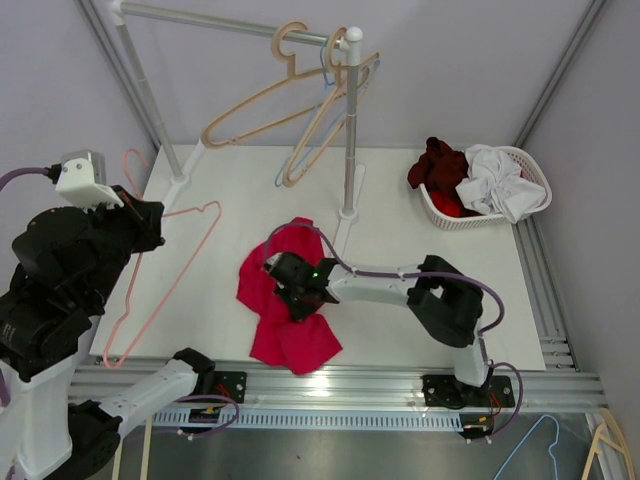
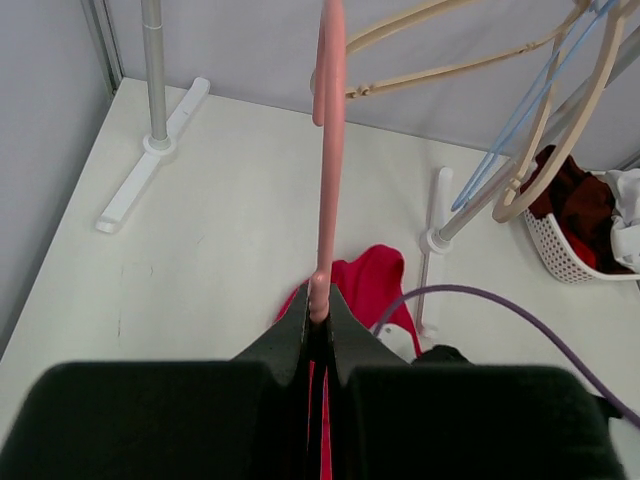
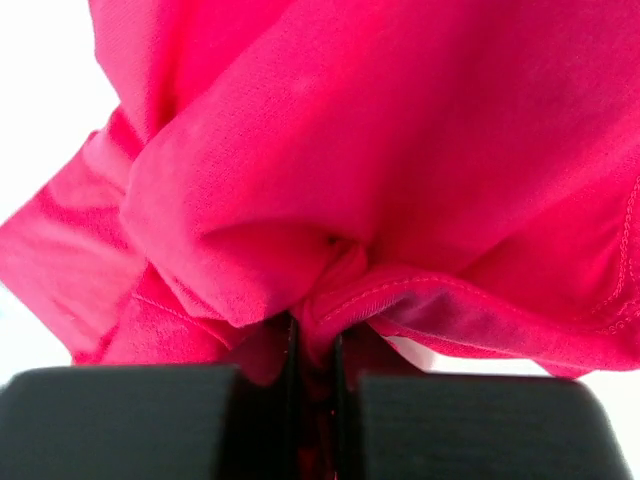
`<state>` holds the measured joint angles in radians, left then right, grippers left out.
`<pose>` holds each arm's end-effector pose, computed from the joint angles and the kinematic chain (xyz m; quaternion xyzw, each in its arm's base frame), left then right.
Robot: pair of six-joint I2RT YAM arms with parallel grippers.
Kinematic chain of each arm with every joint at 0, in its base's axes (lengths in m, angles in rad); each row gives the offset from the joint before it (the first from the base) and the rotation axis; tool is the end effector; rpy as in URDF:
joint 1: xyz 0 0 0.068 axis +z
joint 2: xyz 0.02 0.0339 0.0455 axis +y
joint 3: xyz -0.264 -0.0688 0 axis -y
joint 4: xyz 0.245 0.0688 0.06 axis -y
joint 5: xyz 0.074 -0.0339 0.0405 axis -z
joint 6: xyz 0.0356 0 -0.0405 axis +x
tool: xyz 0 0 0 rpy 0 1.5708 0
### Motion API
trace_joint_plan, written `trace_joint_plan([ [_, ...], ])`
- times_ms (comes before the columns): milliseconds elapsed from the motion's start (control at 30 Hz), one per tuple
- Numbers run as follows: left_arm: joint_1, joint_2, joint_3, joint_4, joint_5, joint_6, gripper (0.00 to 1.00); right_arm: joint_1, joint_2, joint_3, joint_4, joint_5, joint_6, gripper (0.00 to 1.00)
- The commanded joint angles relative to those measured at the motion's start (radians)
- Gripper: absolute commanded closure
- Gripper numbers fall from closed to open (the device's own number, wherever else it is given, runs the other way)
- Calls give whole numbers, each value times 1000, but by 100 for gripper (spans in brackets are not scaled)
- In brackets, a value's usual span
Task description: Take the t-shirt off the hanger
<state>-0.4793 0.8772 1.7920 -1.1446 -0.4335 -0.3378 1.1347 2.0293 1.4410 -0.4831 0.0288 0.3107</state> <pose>0.0571 -0.0128 0.5230 -0.0792 0.7727 -0.0865 0.6238 0.1811 0.3861 0.1680 -0.3847 0.8892 0.1530 0.1945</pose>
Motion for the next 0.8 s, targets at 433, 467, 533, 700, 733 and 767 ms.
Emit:
trace_joint_plan([
  [433,13,14,-3,83,38,63,99,-798,-623,384,-345,-69,19,100],
  [467,13,14,-5,80,39,62,99,-843,-579,431,-360,-81,18,100],
  [533,13,9,-9,79,33,63,99,-967,-525,583,-376,-137,21,100],
  [700,15,11,-42,111,-1,77,99,-1125,-321,841,-417,-181,57,100],
  [733,15,17,-42,109,-19,82,99,-1168,-298,866,-410,-187,73,100],
  [767,15,38,-37,103,-40,82,99,-1182,-275,872,-394,-193,82,100],
])
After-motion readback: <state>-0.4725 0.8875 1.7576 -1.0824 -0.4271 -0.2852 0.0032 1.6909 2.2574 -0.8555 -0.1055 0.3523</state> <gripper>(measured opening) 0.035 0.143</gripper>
